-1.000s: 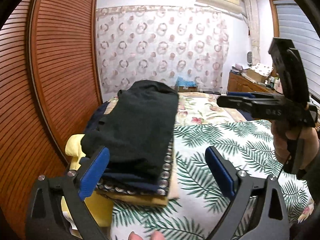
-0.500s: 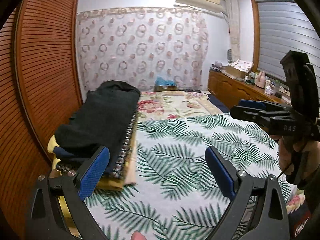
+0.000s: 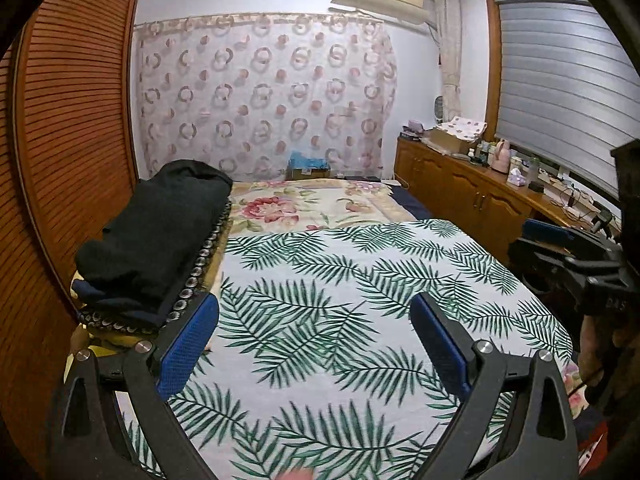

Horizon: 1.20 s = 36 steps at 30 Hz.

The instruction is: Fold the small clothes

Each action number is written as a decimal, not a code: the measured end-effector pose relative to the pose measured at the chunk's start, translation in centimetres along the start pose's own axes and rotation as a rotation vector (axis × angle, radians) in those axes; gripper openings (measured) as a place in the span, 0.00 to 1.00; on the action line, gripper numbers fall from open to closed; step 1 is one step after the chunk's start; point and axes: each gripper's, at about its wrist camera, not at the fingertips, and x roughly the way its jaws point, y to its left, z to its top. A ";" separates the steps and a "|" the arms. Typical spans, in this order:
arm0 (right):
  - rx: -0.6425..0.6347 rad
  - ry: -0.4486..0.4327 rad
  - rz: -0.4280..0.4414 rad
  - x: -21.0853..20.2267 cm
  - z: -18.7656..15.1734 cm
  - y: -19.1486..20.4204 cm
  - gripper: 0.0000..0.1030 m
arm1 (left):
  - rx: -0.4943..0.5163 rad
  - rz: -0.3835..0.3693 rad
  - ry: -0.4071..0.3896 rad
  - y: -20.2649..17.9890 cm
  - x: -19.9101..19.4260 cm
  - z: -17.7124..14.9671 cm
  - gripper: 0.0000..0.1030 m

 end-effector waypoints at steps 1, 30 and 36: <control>0.010 -0.002 -0.005 -0.8 -0.3 0.0 0.82 | 0.001 0.002 0.002 -0.4 0.0 0.1 0.94; 0.065 -0.118 -0.191 -8.7 0.0 3.1 0.94 | 0.004 0.062 -0.121 -3.8 -5.7 2.6 0.94; 0.070 -0.124 -0.191 -8.5 -0.8 3.3 0.94 | -0.002 0.071 -0.131 -3.5 -6.2 2.3 0.94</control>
